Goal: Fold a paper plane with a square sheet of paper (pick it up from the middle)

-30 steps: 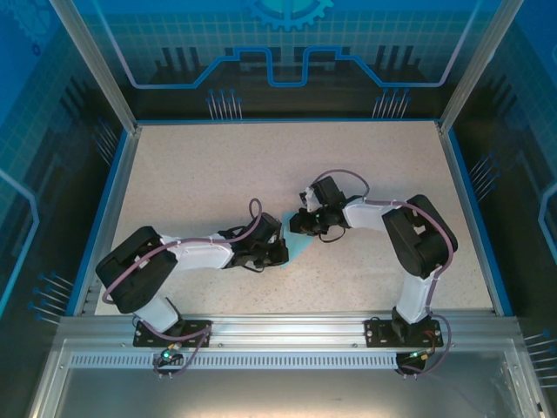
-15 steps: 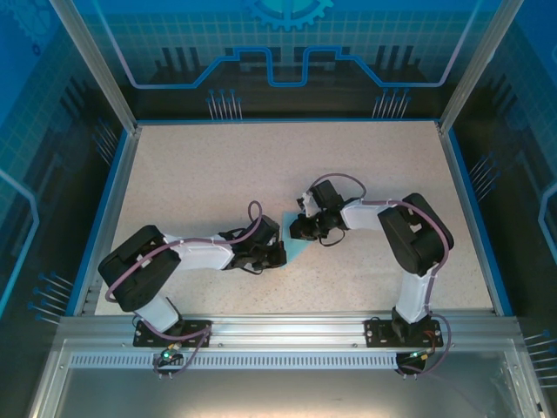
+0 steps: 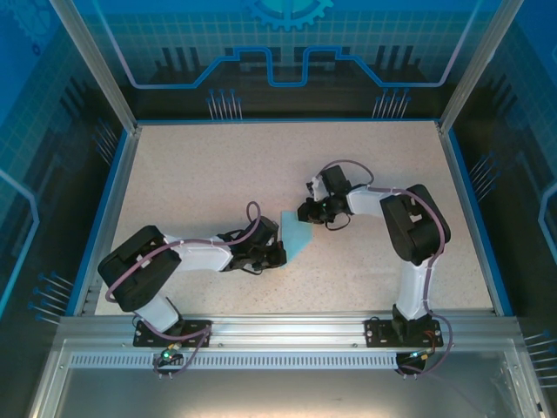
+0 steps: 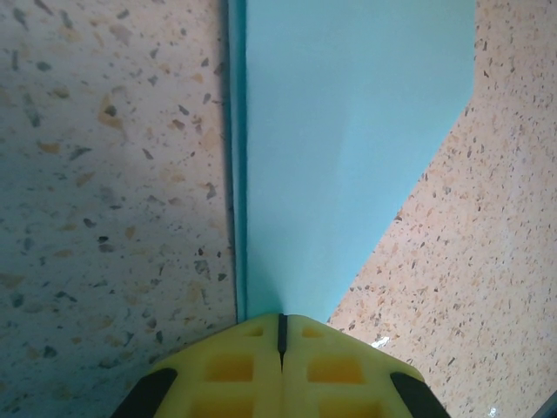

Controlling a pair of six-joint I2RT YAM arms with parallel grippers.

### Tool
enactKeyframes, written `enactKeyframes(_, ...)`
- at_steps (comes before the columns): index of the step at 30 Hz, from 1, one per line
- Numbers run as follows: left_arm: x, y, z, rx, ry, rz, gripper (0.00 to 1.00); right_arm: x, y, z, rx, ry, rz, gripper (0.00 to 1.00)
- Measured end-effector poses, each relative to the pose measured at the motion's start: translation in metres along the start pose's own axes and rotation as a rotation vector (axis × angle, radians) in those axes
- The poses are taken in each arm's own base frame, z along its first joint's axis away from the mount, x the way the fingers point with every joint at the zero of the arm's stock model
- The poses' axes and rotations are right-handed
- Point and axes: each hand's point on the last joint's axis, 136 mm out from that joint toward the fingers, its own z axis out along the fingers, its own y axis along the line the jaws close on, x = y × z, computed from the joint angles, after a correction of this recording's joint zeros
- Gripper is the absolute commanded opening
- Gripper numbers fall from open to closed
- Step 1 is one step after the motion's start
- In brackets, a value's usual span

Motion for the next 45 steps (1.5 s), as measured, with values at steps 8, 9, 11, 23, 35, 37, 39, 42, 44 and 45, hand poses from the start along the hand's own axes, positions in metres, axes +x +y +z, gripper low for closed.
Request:
enactKeyframes(8,0.000,0.000,0.000,0.001,0.000,-0.003,0.00,-0.025,-0.014,-0.003,0.058,-0.036,0.012,0.16)
enactKeyframes(9,0.000,0.000,0.000,0.001,0.000,-0.003,0.00,-0.029,-0.016,-0.003,0.068,-0.041,0.014,0.16)
enactKeyframes(11,0.000,0.000,-0.001,0.001,-0.001,-0.003,0.00,-0.034,-0.018,-0.005,0.086,-0.051,0.016,0.16)
enactKeyframes(23,0.004,0.003,-0.010,-0.023,0.013,-0.005,0.19,-0.046,-0.010,-0.045,0.155,-0.150,-0.006,0.29)
enactKeyframes(35,-0.044,-0.010,-0.047,0.049,-0.129,-0.060,0.49,0.013,0.043,-0.053,0.103,-0.110,-0.117,0.41)
enactKeyframes(37,-0.050,-0.005,-0.049,0.042,-0.143,-0.080,0.52,0.019,0.048,-0.049,0.094,-0.095,-0.126,0.38)
enactKeyframes(39,-0.055,-0.001,-0.050,0.035,-0.154,-0.092,0.57,0.025,0.055,-0.045,0.079,-0.078,-0.135,0.36)
enactKeyframes(42,-0.056,0.004,-0.050,0.030,-0.158,-0.112,0.64,0.031,0.058,-0.036,0.068,-0.047,-0.142,0.33)
enactKeyframes(44,-0.055,0.008,-0.049,0.024,-0.156,-0.126,0.67,0.034,0.059,-0.028,0.063,-0.026,-0.137,0.32)
enactKeyframes(45,-0.055,0.010,-0.049,0.021,-0.154,-0.129,0.68,0.034,0.058,-0.024,0.062,-0.017,-0.134,0.32)
